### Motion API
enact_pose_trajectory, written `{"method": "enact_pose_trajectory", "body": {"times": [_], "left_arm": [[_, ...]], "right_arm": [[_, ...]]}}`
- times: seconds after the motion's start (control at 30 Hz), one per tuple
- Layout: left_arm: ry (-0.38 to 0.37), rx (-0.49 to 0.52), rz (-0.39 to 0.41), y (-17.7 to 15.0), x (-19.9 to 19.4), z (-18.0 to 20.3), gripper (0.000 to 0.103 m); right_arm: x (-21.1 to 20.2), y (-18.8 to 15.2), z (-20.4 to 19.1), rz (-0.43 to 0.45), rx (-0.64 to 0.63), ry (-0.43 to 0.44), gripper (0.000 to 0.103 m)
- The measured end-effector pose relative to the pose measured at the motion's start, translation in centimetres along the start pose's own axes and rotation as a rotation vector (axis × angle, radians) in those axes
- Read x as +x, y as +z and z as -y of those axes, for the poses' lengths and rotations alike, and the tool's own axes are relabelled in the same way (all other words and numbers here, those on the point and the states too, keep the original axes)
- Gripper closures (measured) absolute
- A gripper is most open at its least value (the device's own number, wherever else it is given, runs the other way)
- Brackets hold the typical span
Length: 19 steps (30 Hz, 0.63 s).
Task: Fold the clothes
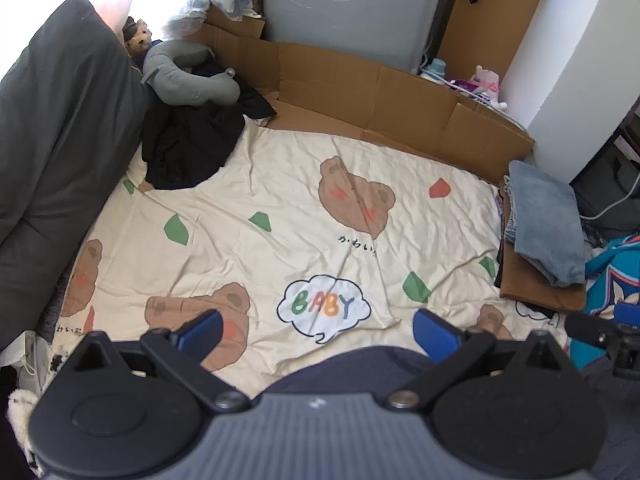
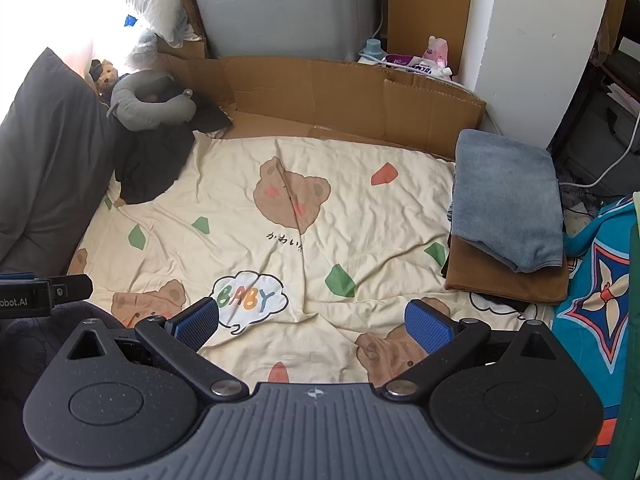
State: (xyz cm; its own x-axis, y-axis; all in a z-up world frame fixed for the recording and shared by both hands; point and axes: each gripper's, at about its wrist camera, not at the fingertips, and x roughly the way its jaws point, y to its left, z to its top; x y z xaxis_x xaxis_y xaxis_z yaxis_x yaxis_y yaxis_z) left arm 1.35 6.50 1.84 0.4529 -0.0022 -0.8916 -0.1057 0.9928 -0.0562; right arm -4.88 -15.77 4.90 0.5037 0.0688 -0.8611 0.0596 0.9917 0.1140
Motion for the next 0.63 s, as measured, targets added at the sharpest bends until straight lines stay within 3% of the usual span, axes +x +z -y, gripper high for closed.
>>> {"method": "enact_pose_trajectory", "body": {"times": [0.63], "left_arm": [[0.012, 0.009, 0.004, 0.08, 0.05, -0.03, 0.001]], "right_arm": [[0.12, -0.2, -0.29, -0.002, 0.0, -0.01, 0.001]]}}
